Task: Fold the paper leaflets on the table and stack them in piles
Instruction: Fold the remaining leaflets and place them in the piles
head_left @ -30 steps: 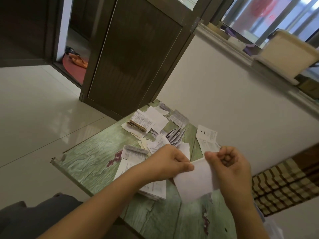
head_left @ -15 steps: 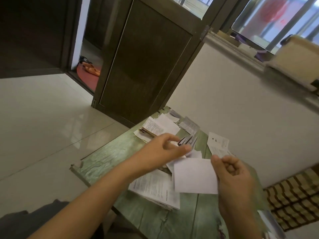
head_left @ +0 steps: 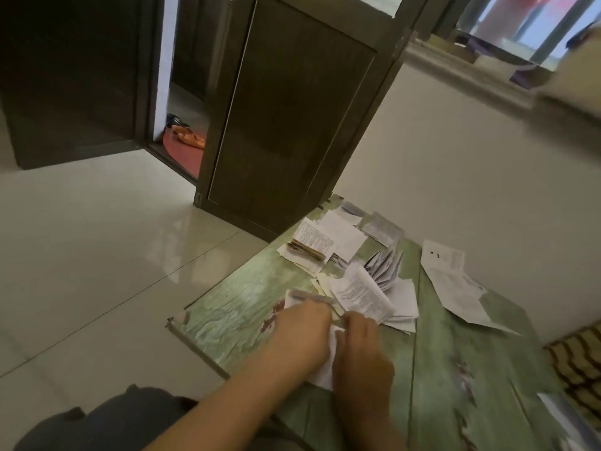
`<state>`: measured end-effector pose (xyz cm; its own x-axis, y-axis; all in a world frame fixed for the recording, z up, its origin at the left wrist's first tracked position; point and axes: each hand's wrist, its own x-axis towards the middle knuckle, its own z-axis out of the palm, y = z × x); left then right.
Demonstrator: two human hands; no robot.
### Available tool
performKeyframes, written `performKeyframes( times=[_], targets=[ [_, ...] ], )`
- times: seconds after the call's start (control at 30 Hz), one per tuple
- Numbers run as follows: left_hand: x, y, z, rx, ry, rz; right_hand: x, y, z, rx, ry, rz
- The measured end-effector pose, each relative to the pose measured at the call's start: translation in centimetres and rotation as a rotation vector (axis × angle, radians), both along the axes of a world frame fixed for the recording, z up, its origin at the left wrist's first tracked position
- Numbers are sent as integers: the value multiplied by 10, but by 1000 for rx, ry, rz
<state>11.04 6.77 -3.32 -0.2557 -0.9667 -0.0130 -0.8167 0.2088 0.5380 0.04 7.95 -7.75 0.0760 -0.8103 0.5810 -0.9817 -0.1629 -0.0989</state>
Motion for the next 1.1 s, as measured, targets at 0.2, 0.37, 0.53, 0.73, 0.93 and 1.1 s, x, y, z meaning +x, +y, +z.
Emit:
performKeyframes(
  times=[0.2,0.37,0.53,0.73,0.93,1.1],
  targets=[
    [-5,2,-4,-63,-266,68,-8,7,8,132,166,-119],
    [-8,7,9,-130,-266,67,-23,30,32,445,100,-83],
    [-32,14,23,-300,239,-33,-73,18,97,317,-144,31],
    [-70,14,28,-437,557,-204,-172,-51,111,474,125,-311],
    [-98,0,32,-503,636,-249,-233,-81,49,827,527,-456],
    [-100,0,24,-442,631,-315,-239,-89,47,603,392,-398]
  ],
)
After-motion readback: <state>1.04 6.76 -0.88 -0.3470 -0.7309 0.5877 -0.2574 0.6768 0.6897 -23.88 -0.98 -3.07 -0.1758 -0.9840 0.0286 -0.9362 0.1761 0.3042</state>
